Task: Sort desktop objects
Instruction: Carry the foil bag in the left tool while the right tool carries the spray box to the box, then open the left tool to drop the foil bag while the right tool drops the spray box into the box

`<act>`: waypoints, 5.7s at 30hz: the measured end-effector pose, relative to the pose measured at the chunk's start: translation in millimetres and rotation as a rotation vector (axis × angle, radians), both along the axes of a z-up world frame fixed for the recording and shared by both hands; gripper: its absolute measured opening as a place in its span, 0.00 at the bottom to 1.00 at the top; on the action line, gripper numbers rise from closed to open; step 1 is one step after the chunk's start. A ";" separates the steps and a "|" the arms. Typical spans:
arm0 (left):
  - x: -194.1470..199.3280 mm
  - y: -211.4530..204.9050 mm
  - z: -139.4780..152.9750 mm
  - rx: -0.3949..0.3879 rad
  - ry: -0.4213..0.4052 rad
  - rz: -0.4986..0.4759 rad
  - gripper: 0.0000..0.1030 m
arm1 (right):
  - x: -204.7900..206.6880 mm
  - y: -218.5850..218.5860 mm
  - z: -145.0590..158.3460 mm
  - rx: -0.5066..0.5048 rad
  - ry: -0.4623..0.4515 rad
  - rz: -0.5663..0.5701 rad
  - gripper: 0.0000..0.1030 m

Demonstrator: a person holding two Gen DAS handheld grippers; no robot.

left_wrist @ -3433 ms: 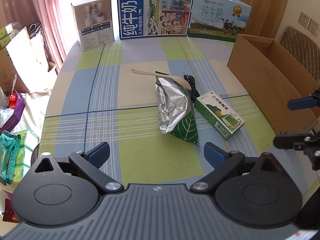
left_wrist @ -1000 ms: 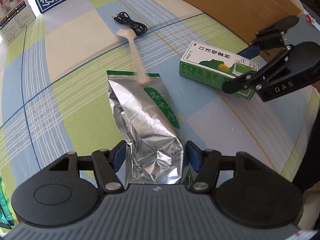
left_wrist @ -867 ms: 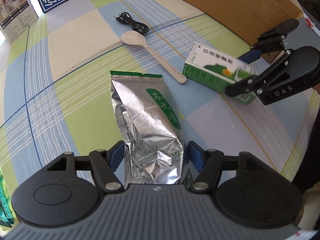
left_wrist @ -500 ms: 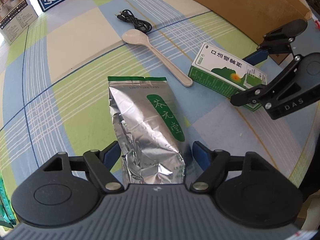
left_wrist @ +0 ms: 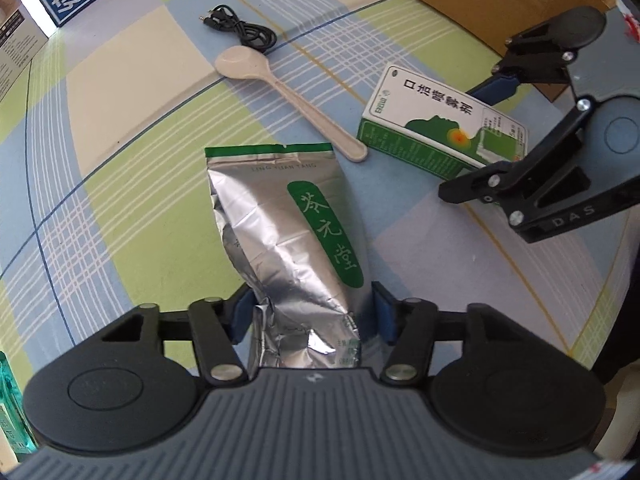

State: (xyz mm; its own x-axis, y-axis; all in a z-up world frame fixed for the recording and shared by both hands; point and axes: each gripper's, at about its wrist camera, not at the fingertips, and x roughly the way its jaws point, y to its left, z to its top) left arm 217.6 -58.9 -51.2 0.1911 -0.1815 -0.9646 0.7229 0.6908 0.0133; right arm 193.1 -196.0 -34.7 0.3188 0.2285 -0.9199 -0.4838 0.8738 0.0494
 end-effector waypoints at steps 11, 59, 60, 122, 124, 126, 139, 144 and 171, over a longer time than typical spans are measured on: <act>-1.1 2.0 -3.9 0.014 -0.010 0.008 0.70 | 4.3 1.4 -1.0 0.002 -0.005 -0.003 0.61; -57.2 -10.2 97.7 -0.058 -0.104 0.161 0.45 | -46.0 -21.4 100.1 0.098 -0.205 -0.118 0.51; -59.3 -11.1 99.5 -0.060 -0.106 0.162 0.45 | -47.5 -23.0 102.6 0.099 -0.210 -0.121 0.51; -22.1 -249.5 160.9 -0.296 -0.107 0.190 0.45 | -37.8 -256.6 162.2 0.036 -0.323 -0.387 0.51; -19.0 -254.5 159.2 -0.301 -0.104 0.198 0.45 | -34.6 -260.7 161.4 0.033 -0.320 -0.390 0.52; -15.2 -258.8 157.6 -0.308 -0.099 0.209 0.45 | -30.8 -264.6 159.9 0.031 -0.317 -0.393 0.52; 10.9 -275.6 147.7 -0.357 -0.063 0.299 0.45 | -13.0 -280.3 148.0 0.021 -0.299 -0.404 0.52; 15.3 -280.4 142.5 -0.368 -0.059 0.326 0.45 | -7.3 -283.5 143.2 0.021 -0.293 -0.407 0.51; 42.1 -283.4 124.4 -0.408 -0.062 0.416 0.44 | 13.7 -289.5 121.2 0.018 -0.255 -0.414 0.52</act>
State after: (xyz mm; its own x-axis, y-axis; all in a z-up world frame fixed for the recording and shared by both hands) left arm 259.7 -342.4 73.2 0.3794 -0.4335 -0.8174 0.3963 0.8745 -0.2797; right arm 206.8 -485.5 86.5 0.6014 0.0495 -0.7974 -0.0941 0.9955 -0.0092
